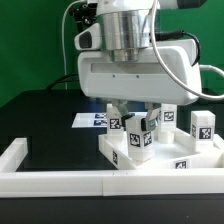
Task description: Assemble square table
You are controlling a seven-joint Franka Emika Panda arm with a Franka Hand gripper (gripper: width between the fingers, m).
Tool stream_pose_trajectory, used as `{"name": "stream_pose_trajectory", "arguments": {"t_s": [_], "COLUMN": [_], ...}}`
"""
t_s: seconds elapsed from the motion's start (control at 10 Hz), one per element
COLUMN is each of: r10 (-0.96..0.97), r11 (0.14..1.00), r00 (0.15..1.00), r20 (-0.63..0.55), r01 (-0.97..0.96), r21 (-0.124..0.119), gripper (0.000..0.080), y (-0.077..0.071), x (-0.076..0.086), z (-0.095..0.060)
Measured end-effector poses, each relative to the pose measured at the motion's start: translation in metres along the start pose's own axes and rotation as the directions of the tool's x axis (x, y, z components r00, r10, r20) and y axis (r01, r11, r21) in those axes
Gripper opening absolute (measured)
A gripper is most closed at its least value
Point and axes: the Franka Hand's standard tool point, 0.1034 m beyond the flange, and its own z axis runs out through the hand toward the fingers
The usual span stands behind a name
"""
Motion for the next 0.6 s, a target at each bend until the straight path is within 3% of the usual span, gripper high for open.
{"name": "stream_pose_trajectory", "arguments": {"t_s": [0.3,0.6], "r10": [0.107,0.0], "r11": [0.994,1.0], "r00": [0.994,1.0], "r20": [-0.001,0.0], "r01": [-0.107,0.0], "r21": [0.003,0.004], "gripper": [0.0291,0.061], "y": [-0.0031,-0.0044], "x": [-0.0025,-0.0061], "z": [0.0006,0.0016]}}
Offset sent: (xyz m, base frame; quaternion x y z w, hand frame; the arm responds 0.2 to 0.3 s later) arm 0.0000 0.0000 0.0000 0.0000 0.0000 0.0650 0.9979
